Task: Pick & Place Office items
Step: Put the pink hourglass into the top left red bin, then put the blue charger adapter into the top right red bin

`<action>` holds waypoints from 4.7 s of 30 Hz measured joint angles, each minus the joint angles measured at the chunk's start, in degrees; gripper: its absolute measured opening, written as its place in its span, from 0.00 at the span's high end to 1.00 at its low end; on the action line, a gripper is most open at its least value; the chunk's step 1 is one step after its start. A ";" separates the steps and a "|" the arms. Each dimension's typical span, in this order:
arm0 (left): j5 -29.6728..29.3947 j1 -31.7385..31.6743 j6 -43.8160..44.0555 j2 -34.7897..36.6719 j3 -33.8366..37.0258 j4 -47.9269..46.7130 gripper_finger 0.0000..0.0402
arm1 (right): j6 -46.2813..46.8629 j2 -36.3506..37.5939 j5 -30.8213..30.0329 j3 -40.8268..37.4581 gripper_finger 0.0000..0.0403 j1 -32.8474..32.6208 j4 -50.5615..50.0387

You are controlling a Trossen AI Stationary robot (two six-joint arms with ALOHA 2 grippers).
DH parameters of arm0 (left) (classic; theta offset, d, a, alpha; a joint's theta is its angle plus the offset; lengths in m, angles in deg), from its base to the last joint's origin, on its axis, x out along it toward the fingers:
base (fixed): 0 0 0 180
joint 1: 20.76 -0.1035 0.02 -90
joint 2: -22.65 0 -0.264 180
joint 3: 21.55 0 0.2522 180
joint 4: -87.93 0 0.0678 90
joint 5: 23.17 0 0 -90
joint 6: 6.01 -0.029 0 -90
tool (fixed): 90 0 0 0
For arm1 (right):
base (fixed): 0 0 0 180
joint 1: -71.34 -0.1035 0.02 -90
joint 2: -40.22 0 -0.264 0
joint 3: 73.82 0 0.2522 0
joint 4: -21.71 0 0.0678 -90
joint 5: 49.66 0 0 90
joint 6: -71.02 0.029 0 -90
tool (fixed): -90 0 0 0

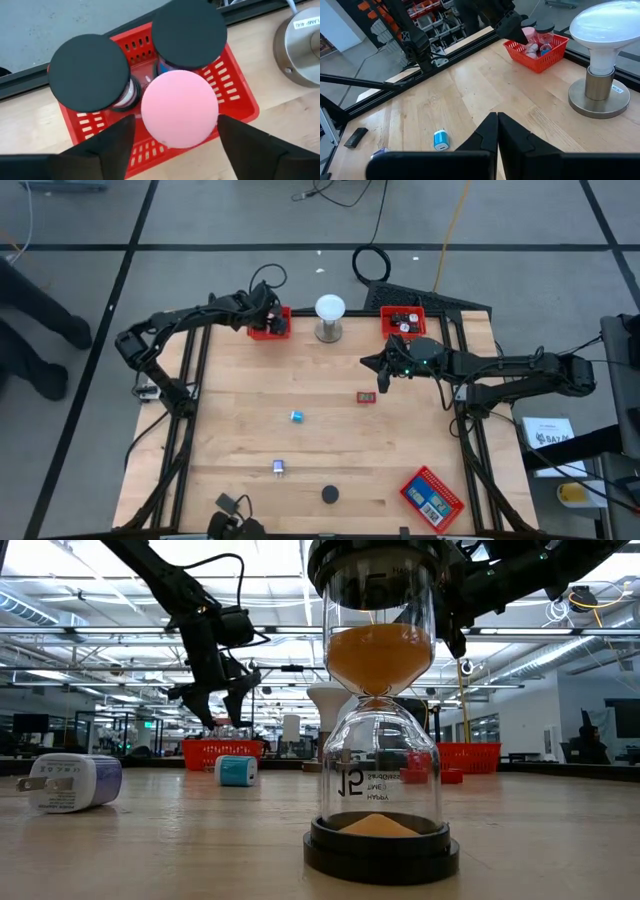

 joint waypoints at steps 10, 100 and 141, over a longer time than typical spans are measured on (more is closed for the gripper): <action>1.23 0.91 -2.84 8.65 0.00 -7.10 0.26 | -0.45 0.00 0.01 0.00 1.00 0.00 -0.02; 9.68 45.14 -26.35 11.09 29.75 36.04 0.89 | 10.48 -13.79 -7.50 6.95 1.00 -15.02 -1.03; 10.28 35.54 -25.79 -34.26 -44.26 -55.27 0.88 | 2.70 5.53 -9.03 6.92 1.00 -15.02 -22.12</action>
